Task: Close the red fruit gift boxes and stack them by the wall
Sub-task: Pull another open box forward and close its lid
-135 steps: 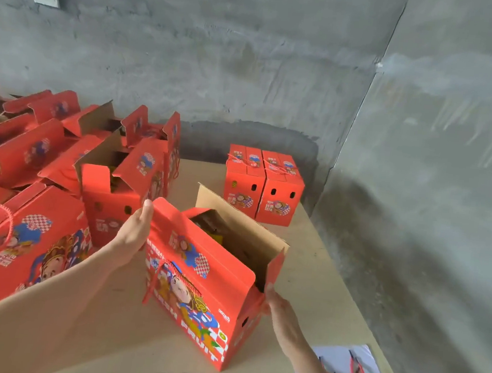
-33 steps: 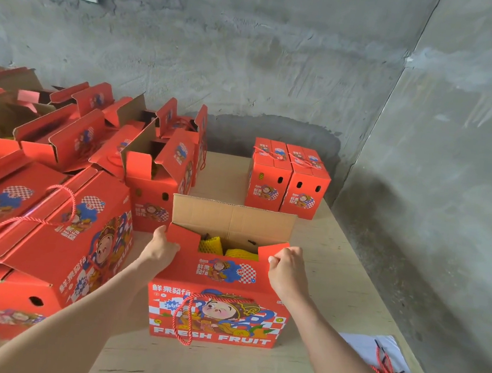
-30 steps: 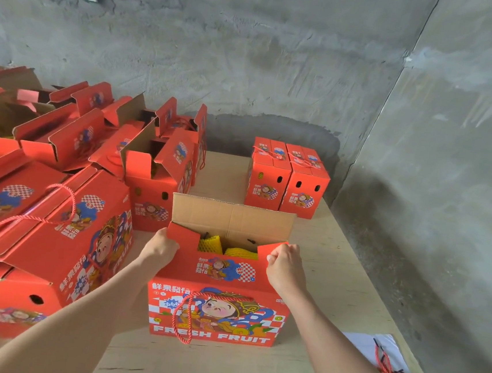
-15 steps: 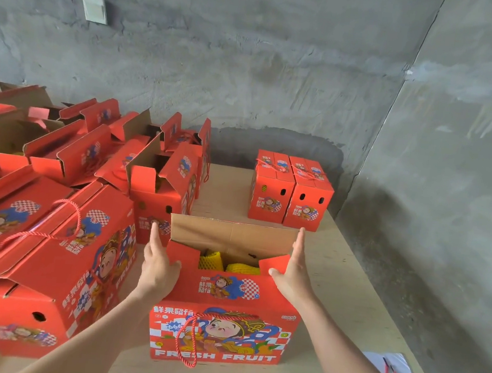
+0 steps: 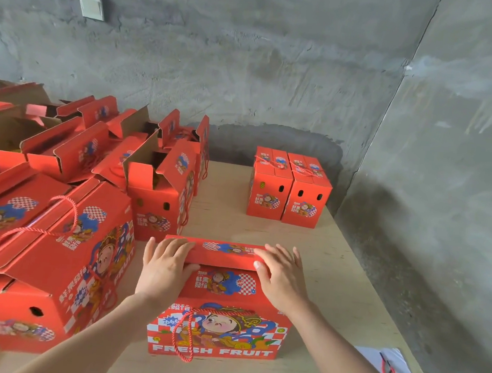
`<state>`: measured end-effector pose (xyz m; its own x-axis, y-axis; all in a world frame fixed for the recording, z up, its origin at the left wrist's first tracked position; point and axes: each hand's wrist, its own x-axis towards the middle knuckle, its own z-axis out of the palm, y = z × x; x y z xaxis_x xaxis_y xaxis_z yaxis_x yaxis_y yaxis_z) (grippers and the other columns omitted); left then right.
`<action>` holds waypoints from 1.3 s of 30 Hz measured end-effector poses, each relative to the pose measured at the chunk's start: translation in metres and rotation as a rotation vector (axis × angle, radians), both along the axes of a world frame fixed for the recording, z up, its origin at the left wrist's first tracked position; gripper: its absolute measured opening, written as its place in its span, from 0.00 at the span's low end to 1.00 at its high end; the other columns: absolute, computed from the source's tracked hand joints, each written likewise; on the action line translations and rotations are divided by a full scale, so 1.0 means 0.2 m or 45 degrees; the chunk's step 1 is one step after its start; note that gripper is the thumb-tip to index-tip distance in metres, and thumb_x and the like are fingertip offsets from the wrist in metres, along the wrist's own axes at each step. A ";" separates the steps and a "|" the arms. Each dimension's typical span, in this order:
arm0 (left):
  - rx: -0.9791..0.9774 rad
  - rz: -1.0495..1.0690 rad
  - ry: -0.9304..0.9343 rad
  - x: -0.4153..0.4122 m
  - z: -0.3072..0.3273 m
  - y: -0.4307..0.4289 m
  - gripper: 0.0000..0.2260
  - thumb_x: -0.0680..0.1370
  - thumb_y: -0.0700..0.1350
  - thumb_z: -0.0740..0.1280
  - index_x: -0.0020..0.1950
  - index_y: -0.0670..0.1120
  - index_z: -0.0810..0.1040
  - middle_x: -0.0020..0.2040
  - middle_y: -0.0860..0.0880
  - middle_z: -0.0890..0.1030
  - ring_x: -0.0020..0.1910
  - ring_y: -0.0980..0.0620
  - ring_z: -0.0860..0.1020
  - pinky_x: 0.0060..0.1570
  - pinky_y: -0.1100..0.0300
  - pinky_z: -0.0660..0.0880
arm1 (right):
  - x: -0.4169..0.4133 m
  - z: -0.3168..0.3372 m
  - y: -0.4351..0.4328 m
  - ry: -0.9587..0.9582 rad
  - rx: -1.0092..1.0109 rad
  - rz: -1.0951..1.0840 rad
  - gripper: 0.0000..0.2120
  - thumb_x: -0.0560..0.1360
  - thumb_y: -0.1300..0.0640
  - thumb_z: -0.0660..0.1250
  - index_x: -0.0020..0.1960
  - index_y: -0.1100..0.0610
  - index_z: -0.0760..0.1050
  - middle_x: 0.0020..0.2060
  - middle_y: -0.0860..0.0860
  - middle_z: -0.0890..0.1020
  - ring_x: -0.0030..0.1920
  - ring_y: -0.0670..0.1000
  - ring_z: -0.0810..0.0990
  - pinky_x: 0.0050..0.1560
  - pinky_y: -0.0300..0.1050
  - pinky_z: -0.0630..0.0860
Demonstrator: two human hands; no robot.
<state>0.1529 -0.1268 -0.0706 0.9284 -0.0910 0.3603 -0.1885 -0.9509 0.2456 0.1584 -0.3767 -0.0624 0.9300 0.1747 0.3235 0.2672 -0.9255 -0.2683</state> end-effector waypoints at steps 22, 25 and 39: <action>0.533 -0.360 0.598 0.28 0.16 0.09 0.31 0.79 0.65 0.50 0.78 0.55 0.46 0.76 0.51 0.56 0.75 0.48 0.54 0.73 0.52 0.52 | 0.18 0.17 -0.12 0.556 -0.515 0.229 0.35 0.69 0.26 0.38 0.75 0.33 0.46 0.70 0.57 0.64 0.69 0.58 0.64 0.67 0.55 0.63; 0.495 -0.378 0.598 0.29 0.15 0.10 0.29 0.79 0.65 0.48 0.78 0.58 0.45 0.75 0.52 0.57 0.74 0.48 0.54 0.72 0.51 0.52 | 0.18 0.18 -0.12 0.602 -0.555 0.229 0.31 0.73 0.29 0.42 0.75 0.34 0.43 0.69 0.57 0.64 0.69 0.58 0.62 0.68 0.55 0.61; 0.465 -0.361 0.604 0.28 0.12 0.10 0.27 0.79 0.65 0.43 0.77 0.61 0.43 0.74 0.51 0.56 0.74 0.48 0.54 0.73 0.50 0.51 | 0.22 0.14 -0.13 0.698 -0.370 0.249 0.33 0.71 0.28 0.37 0.75 0.33 0.42 0.72 0.51 0.59 0.72 0.54 0.55 0.70 0.55 0.55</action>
<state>0.2093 -0.1066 -0.0469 0.9008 -0.3941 -0.1821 -0.3946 -0.9182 0.0349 0.2025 -0.4023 -0.0352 0.8888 0.3665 -0.2751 0.3336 -0.9291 -0.1598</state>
